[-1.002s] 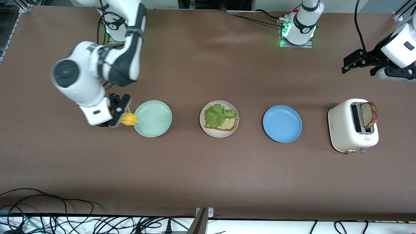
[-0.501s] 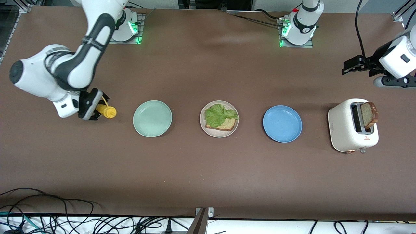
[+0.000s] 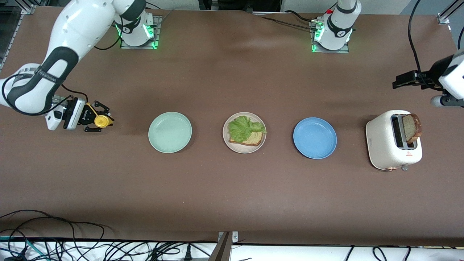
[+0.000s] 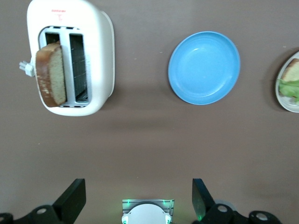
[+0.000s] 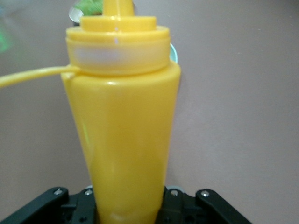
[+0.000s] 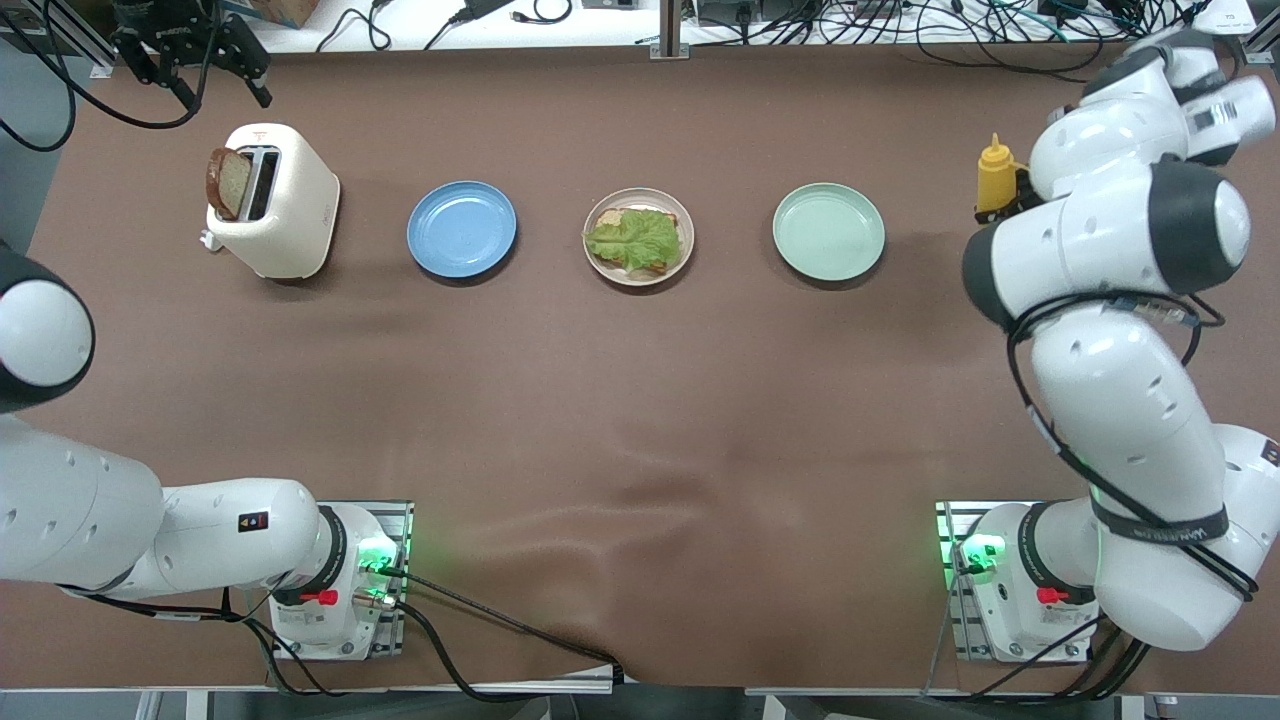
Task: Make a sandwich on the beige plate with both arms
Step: 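Lower the bottle while the left gripper grasps the toaster bread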
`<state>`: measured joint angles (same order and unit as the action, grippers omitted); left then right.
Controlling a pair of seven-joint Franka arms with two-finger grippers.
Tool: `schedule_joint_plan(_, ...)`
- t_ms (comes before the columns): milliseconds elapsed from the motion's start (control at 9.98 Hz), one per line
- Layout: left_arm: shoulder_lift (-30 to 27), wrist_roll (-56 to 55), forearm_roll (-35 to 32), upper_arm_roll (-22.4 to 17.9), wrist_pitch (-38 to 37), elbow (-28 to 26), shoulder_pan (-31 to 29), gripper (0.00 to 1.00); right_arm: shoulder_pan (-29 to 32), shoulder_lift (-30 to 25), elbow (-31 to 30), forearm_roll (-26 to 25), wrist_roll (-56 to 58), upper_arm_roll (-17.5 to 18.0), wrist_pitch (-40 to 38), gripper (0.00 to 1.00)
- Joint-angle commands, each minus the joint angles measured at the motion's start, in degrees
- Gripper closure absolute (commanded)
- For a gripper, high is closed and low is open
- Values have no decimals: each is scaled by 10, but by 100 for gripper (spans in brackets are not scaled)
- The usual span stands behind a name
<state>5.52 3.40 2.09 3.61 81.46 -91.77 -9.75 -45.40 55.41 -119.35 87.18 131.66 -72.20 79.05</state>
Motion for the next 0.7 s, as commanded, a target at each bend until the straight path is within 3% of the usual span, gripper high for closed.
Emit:
schedule_joint_plan(0,48,38,-60,4,20,8,-18,0,57,-5,9,31,57,52,-35,100)
schedule_joint_plan(200,78,65,-74,4,76,4,-35,0,65,-1,16,51,110,66,-35,100)
schedule_joint_plan(601,158,151,-73,4,170,-1,-87,0,129,0,18,57,173,136,-41,100)
